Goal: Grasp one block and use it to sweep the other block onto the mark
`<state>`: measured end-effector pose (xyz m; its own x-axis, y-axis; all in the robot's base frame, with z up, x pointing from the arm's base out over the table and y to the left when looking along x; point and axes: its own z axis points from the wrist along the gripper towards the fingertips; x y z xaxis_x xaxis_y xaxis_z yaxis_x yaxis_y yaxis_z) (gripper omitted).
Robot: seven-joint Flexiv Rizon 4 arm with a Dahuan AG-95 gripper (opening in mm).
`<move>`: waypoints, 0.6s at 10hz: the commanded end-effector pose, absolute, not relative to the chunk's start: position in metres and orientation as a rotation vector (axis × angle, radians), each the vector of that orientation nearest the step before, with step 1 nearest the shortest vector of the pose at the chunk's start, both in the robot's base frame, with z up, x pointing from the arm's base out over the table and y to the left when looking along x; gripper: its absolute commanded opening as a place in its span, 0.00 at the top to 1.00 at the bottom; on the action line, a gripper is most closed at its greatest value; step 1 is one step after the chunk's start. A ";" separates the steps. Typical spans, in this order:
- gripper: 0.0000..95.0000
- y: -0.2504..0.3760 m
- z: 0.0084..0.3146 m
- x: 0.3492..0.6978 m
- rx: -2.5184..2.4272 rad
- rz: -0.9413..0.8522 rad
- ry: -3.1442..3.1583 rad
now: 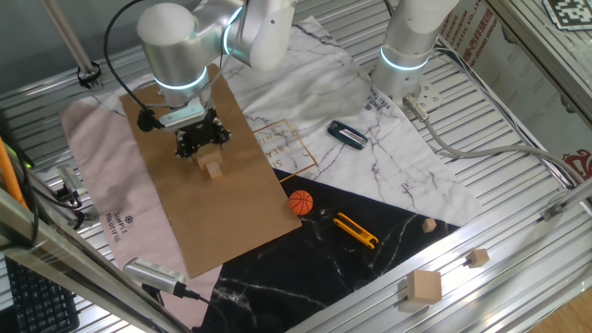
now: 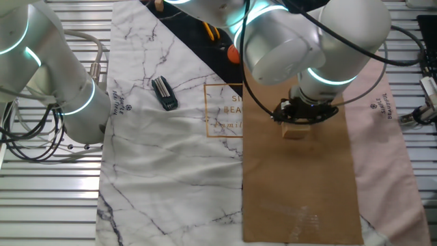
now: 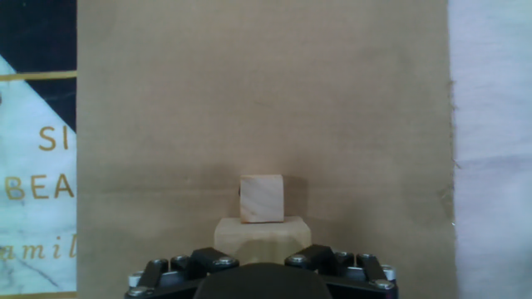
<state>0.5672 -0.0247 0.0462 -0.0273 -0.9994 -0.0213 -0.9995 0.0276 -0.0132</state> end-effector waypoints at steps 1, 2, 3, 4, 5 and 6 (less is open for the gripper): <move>0.20 -0.028 0.059 0.566 -2.163 0.011 2.244; 0.20 -0.035 0.074 0.564 -2.131 0.010 2.276; 0.20 -0.038 0.078 0.563 -2.123 0.012 2.282; 0.20 -0.049 0.095 0.560 -2.092 0.011 2.316; 0.20 -0.060 0.111 0.555 -1.979 -0.003 2.423; 0.20 -0.067 0.119 0.551 -1.827 0.007 2.533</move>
<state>0.5521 -0.0631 0.1154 -0.1833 -0.9830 -0.0103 -0.9830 0.1834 -0.0055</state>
